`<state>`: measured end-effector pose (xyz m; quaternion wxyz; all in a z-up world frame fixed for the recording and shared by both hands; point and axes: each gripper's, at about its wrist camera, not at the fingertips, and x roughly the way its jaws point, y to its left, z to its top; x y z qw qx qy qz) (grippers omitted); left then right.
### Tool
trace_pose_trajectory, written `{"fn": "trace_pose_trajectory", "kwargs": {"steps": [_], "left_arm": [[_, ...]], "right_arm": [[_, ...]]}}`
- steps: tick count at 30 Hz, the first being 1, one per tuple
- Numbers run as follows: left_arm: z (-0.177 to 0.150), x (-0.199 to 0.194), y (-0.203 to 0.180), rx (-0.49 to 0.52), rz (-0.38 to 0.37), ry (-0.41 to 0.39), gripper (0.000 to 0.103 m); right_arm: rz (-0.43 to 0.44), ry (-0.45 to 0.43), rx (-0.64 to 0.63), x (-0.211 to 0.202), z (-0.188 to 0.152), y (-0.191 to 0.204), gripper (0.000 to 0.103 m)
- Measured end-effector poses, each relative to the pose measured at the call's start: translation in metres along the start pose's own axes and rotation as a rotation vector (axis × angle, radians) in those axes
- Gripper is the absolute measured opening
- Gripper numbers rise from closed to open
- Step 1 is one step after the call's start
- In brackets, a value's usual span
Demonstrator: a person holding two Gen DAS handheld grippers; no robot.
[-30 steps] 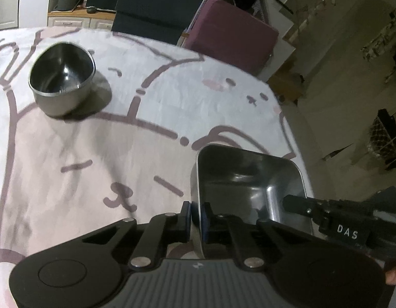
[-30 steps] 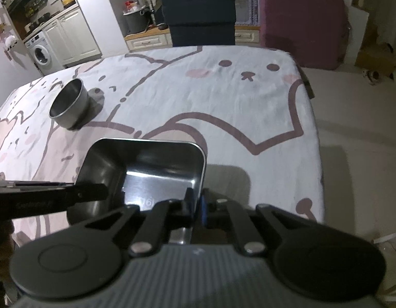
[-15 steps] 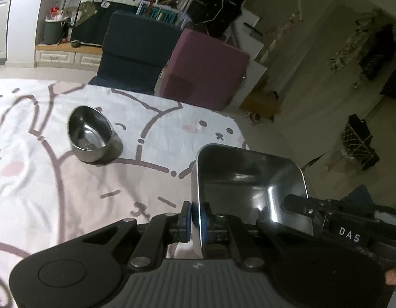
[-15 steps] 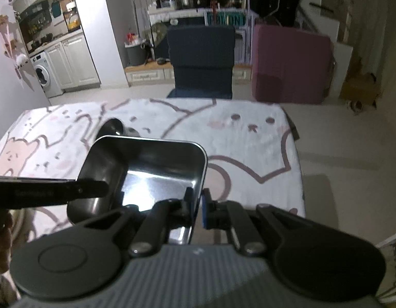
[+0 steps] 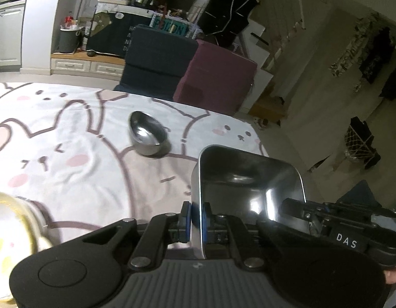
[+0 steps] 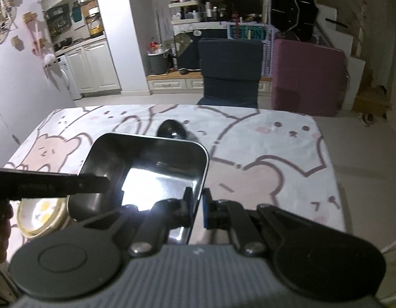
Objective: Organize plates and bowls
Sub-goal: 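Carry the steel tray with both grippers toward the nested bowls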
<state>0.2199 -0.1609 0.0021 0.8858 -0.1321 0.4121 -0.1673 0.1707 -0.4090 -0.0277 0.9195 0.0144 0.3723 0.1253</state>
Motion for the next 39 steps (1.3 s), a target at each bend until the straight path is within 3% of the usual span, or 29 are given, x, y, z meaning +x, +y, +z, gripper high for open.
{"fn": "trace_pose_trajectory", "kwargs": {"steps": [7, 17, 28, 39], "left_arm": [[-0.018, -0.023, 0.036, -0.022, 0.015, 0.004, 0.009], [-0.044, -0.013, 0.067, -0.043, 0.019, 0.066, 0.009], [-0.068, 0.029, 0.073, -0.016, 0.058, 0.177, 0.005], [-0.073, 0.048, 0.068, 0.031, 0.112, 0.208, 0.007]], "right_arm": [[0.041, 0.009, -0.032, 0.0, -0.016, 0.04, 0.009], [0.025, 0.08, -0.085, 0.019, -0.036, 0.068, 0.009], [-0.06, 0.191, -0.166, 0.049, -0.05, 0.088, 0.009], [-0.093, 0.233, -0.204, 0.056, -0.052, 0.091, 0.011]]}}
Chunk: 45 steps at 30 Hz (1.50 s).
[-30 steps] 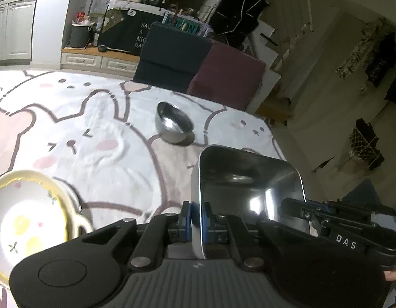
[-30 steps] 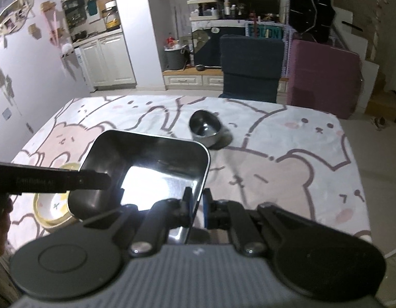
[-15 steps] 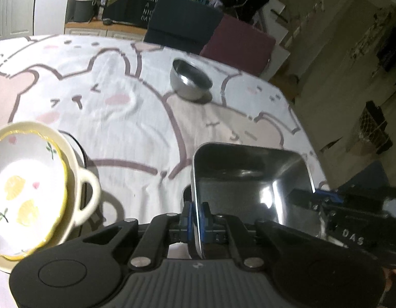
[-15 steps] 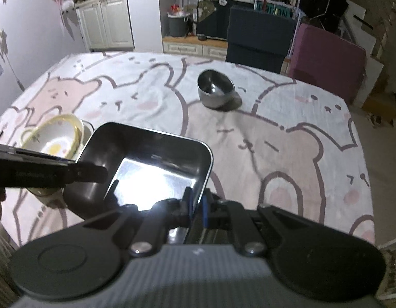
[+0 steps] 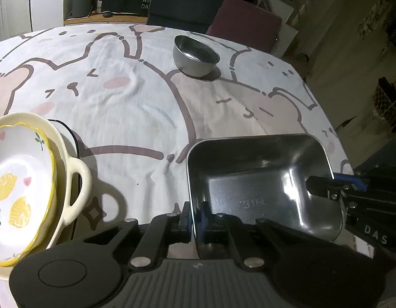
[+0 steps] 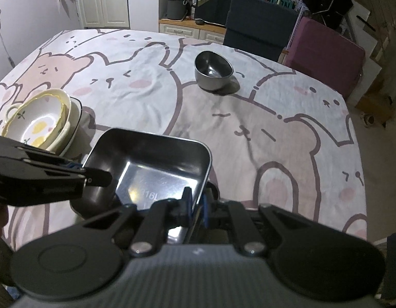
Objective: Organize plates and bowls
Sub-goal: 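Carry the steel tray with both grippers toward the nested bowls, then lower the steel tray onto the tablecloth beside the nested bowls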
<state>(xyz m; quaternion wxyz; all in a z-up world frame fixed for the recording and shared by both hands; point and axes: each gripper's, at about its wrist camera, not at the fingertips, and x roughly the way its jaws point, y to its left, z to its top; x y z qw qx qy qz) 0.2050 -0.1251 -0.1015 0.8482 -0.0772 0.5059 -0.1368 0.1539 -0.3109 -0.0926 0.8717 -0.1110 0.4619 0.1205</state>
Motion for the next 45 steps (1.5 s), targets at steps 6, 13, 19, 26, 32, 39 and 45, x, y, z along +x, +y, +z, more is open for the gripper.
{"fn": "trace_pose_trajectory", "kwargs": {"steps": [6, 13, 19, 26, 32, 39, 45], "left_arm": [[-0.002, 0.007, 0.0, 0.001, 0.01, 0.017, 0.009], [-0.004, 0.012, -0.004, 0.028, 0.019, 0.029, 0.008], [-0.004, 0.017, -0.008, 0.063, 0.04, 0.047, 0.008], [-0.005, 0.019, -0.009, 0.088, 0.045, 0.059, 0.009], [-0.007, 0.021, -0.01, 0.102, 0.052, 0.075, 0.01], [-0.008, 0.024, -0.011, 0.114, 0.064, 0.09, 0.013], [-0.008, 0.026, -0.01, 0.116, 0.062, 0.098, 0.014]], "right_arm": [[-0.013, 0.02, -0.019, 0.005, 0.001, 0.004, 0.011], [-0.026, 0.053, -0.036, 0.013, 0.001, 0.003, 0.011], [-0.029, 0.106, -0.059, 0.025, 0.0, 0.002, 0.011], [-0.047, 0.163, -0.108, 0.039, -0.004, 0.005, 0.011], [-0.045, 0.189, -0.122, 0.045, -0.005, 0.005, 0.011], [-0.035, 0.217, -0.13, 0.053, -0.007, 0.003, 0.012], [-0.029, 0.228, -0.122, 0.058, -0.007, 0.0, 0.016]]}}
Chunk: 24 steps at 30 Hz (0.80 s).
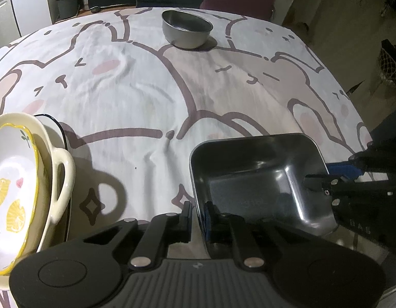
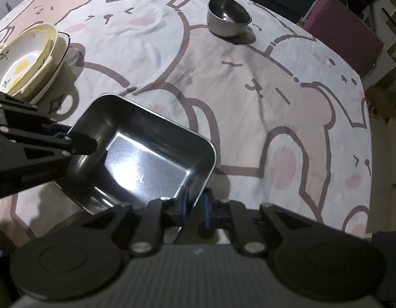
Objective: Organize plates and bowls
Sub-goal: 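Lower the steel tray onto the tablecloth beside the nested bowls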
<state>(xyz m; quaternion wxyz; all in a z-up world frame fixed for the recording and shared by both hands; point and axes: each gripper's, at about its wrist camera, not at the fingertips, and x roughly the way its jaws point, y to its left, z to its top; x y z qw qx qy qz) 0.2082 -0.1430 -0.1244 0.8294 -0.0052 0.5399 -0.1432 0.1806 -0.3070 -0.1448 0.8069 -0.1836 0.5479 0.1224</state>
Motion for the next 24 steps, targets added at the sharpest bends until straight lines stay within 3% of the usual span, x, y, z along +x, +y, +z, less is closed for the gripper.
{"fn": "trace_pose_trajectory", "kwargs": {"steps": [12, 17, 24], "left_arm": [[0.0, 0.003, -0.002, 0.007, -0.003, 0.017, 0.014], [0.0, 0.004, -0.001, 0.005, -0.007, 0.023, 0.014], [0.0, 0.004, 0.0, 0.006, -0.01, 0.028, 0.014]], "right_arm": [[0.01, 0.013, 0.027, 0.009, -0.001, -0.01, 0.027], [0.023, 0.022, 0.041, 0.014, -0.001, -0.016, 0.036], [0.042, 0.042, 0.048, 0.02, -0.001, -0.019, 0.038]]}}
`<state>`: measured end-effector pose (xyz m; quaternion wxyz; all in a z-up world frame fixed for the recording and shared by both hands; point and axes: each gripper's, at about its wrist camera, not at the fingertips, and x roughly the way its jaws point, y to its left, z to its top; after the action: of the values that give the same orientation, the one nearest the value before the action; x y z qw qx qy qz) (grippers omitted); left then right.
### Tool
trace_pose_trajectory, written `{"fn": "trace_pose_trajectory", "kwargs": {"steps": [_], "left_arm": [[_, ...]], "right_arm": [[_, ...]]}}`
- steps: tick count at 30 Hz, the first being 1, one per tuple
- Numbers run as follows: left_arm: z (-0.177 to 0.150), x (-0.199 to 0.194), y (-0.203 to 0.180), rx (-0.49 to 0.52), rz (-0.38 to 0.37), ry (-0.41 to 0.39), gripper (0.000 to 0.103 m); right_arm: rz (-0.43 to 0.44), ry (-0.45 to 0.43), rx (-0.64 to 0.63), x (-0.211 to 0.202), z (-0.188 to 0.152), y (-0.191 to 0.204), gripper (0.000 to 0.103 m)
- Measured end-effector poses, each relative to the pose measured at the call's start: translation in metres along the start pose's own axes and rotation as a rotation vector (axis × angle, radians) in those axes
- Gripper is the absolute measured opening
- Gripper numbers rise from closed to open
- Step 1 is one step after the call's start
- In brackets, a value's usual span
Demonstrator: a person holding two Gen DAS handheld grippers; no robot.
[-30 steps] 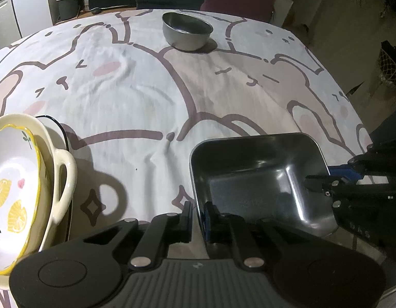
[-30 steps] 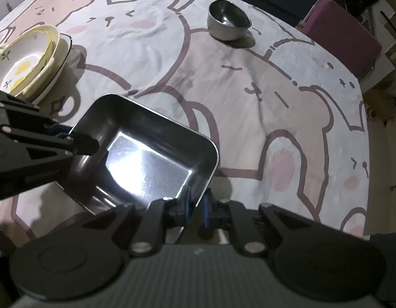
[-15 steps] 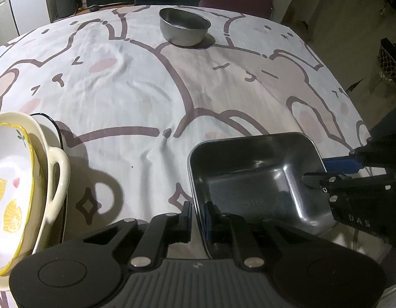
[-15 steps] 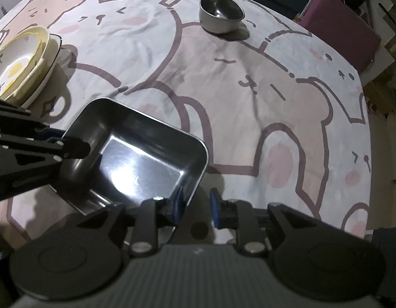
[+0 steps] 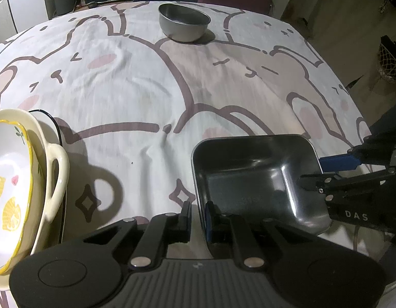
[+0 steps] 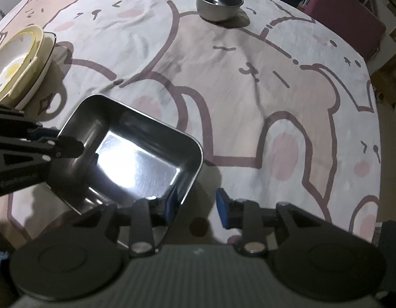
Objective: Organize plates and bowls
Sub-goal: 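Lower the steel tray onto the tablecloth beside the nested bowls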
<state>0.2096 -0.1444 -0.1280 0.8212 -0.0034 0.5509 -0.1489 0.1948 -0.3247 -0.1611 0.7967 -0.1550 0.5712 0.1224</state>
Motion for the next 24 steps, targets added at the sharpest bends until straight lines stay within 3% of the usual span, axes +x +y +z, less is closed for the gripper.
{"fn": "trace_pose_trajectory", "kwargs": {"steps": [7, 20, 24], "left_arm": [[0.0, 0.0, 0.001, -0.004, -0.004, 0.005, 0.015], [-0.003, -0.006, 0.002, 0.002, -0.017, 0.005, 0.015], [-0.003, -0.01, -0.002, 0.03, -0.011, -0.011, 0.025]], "right_arm": [[-0.005, 0.001, 0.009, 0.002, 0.0, -0.002, 0.043], [0.001, 0.003, 0.0, 0.001, -0.002, -0.001, 0.043], [0.01, -0.012, 0.001, -0.004, -0.005, -0.002, 0.044]]}}
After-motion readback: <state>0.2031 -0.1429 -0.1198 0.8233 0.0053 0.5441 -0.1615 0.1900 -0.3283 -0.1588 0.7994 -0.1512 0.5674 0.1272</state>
